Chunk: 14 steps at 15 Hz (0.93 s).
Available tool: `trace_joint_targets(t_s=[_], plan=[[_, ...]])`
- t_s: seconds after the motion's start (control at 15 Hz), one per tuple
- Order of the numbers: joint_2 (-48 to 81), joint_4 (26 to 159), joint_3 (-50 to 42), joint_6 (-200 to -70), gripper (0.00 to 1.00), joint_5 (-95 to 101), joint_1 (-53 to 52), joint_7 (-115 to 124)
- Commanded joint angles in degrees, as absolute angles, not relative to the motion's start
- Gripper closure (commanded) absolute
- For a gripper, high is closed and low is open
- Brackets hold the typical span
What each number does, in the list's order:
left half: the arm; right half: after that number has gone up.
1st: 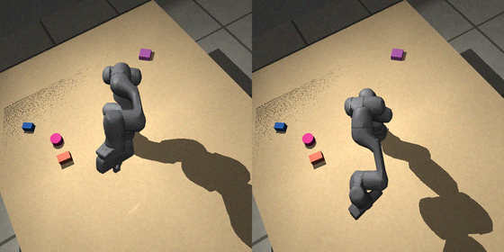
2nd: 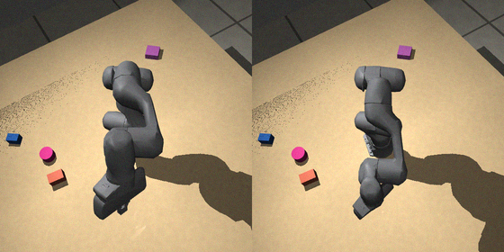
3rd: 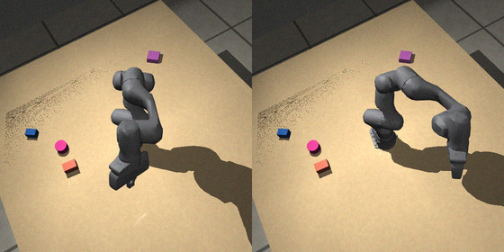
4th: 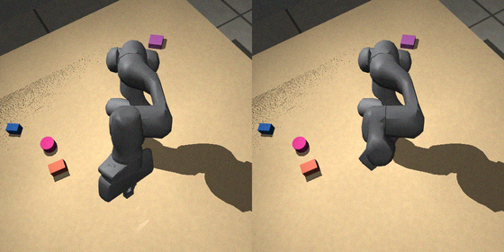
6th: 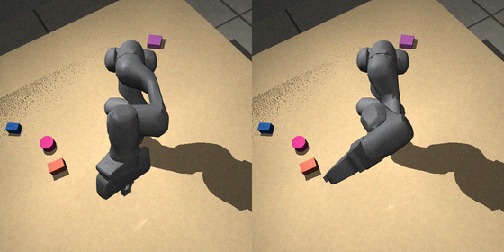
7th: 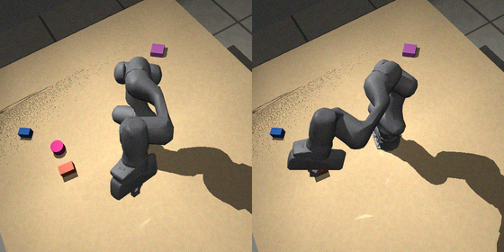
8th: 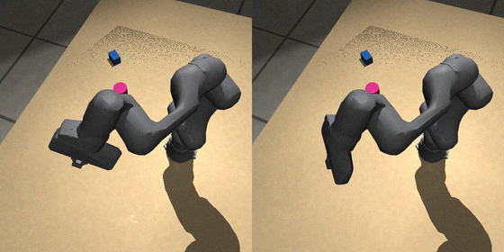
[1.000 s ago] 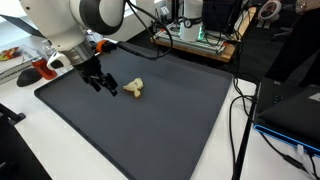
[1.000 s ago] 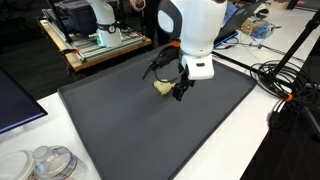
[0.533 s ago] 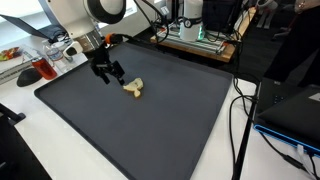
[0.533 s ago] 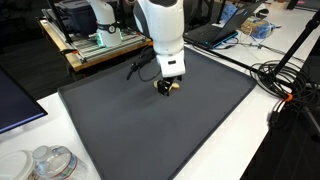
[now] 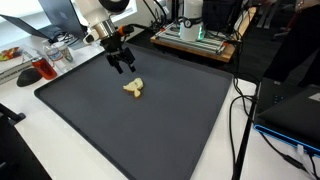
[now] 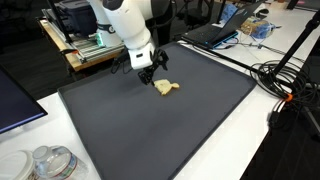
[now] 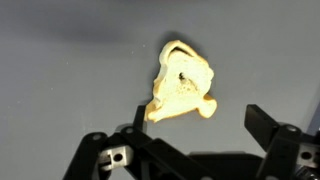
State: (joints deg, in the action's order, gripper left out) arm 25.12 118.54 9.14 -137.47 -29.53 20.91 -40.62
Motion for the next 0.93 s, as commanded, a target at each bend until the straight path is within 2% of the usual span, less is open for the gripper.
trace_joint_targets(t_s=[0.0, 0.6, 0.67, 0.87], plan=[[19.10, 128.01, 10.24, -142.21, 0.00, -41.15, 22.70, -50.39], [9.39, 141.91, 5.17, -150.69, 0.00, -67.11, 14.32, -65.79], [8.33, 143.39, 8.29, -153.13, 0.00, -67.17, 16.19, -64.94], [4.41, 147.94, 9.70, -159.57, 0.00, -66.30, 12.87, -59.73]])
